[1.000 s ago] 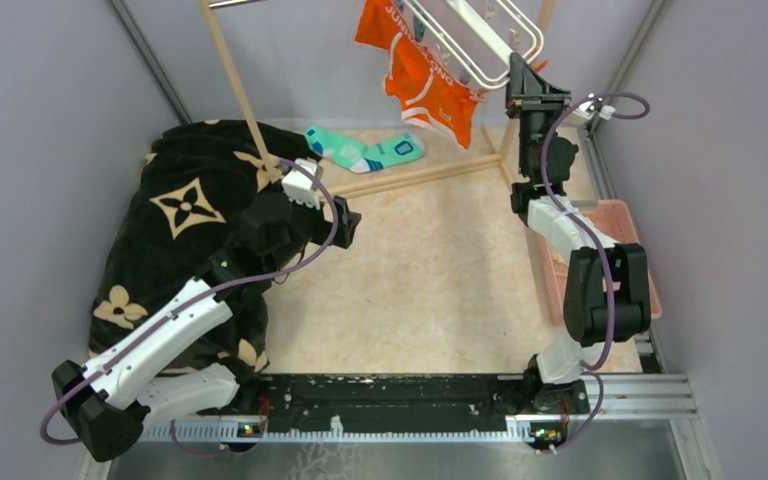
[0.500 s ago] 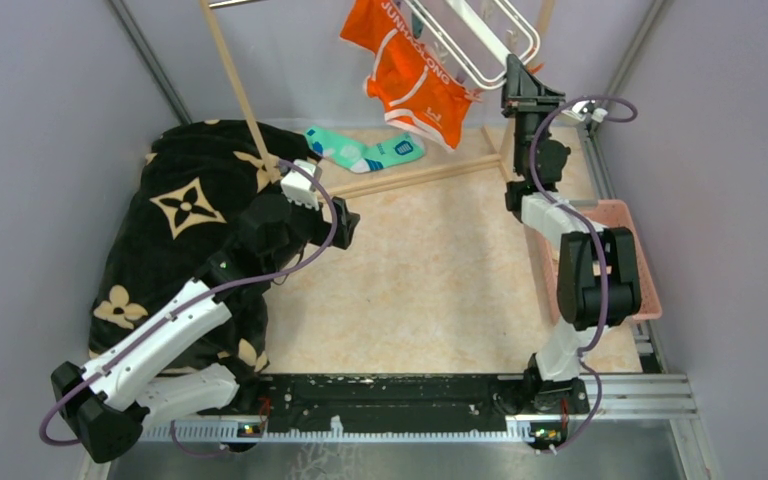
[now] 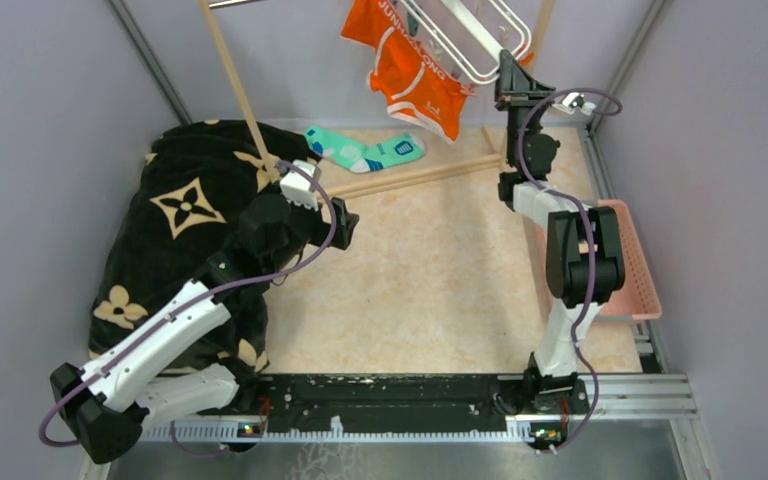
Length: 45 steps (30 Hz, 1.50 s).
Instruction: Clip the underwear to the hanger
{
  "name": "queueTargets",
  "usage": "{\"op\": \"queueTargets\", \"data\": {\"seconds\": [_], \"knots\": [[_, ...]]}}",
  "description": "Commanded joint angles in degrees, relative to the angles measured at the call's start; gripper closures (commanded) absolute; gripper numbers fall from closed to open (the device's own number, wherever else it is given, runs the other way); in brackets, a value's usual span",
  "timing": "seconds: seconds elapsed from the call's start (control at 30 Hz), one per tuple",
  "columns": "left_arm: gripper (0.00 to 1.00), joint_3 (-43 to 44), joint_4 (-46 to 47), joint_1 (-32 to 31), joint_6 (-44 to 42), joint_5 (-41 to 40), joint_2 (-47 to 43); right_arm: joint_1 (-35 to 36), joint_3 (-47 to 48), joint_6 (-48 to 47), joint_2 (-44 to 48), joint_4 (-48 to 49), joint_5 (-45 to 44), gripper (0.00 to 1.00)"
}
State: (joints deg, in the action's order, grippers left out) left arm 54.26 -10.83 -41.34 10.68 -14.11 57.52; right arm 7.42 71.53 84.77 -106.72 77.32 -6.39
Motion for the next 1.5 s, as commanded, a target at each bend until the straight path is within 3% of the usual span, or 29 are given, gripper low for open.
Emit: {"op": "queueTargets", "data": {"seconds": [0.0, 0.2, 0.37, 0.57, 0.97, 1.23, 1.47], "knots": [[0.0, 0.1, -0.8, 0.4, -0.1, -0.7, -1.4, -0.1, 6.6, 4.5, -0.6, 13.8, -2.3, 1.0], [0.0, -0.2, -1.0, 0.4, 0.1, -0.8, -1.8, -0.1, 6.5, 4.8, -0.6, 12.1, -2.6, 1.0], [0.0, -0.2, -0.8, 0.4, 0.3, -0.5, -1.5, -0.1, 0.1, 3.9, 3.9, 6.9, -2.9, 0.99], [0.0, 0.0, -0.3, 0.4, 0.1, 0.1, -0.7, 0.0, -7.3, 2.6, 9.5, 4.9, -2.8, 0.77], [0.0, -1.4, 0.2, 0.4, 0.6, -0.1, -1.1, 0.0, -16.3, -3.2, 21.5, 2.6, 0.6, 0.49], [0.0, -2.2, -0.1, 0.4, 0.5, -0.8, -2.2, -0.1, -24.0, -8.6, 30.2, -4.0, -0.2, 0.27], [0.0, -1.8, 0.8, 0.4, 2.2, -0.1, -1.2, -0.6, -28.0, -20.6, 42.8, -14.8, 3.2, 0.24]]}}
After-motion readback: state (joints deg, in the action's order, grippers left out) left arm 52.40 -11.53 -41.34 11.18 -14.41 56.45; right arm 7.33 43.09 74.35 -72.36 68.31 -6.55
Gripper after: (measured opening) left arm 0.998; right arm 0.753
